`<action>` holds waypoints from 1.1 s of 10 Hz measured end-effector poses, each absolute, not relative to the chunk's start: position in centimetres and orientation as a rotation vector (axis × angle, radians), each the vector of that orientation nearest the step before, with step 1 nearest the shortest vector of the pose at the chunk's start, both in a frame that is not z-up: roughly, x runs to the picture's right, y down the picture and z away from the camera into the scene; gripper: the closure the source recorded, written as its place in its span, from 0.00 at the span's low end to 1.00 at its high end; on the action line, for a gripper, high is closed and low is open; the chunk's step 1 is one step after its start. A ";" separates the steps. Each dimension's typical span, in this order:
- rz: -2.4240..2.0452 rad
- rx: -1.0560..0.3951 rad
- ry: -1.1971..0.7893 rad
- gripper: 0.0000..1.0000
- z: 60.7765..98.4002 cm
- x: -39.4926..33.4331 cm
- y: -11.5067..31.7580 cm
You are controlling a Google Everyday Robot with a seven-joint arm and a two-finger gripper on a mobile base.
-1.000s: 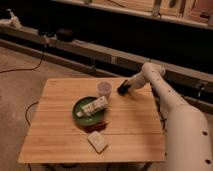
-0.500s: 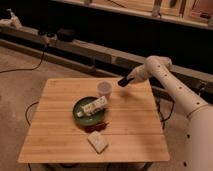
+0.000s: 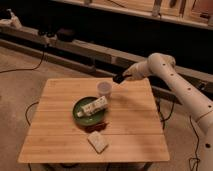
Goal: Place the eraser in the ceramic cup
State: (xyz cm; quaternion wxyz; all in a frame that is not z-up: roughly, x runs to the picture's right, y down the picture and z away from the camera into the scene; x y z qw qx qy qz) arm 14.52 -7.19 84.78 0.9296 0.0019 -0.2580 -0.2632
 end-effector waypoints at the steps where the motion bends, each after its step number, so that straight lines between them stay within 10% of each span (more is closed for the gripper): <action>1: -0.564 0.003 -0.546 1.00 84.2 13.6 -7.2; 7: -0.669 -0.003 -0.691 0.97 83.8 7.8 -6.2; 11: -0.708 -0.020 -0.744 0.57 84.1 6.3 -5.4</action>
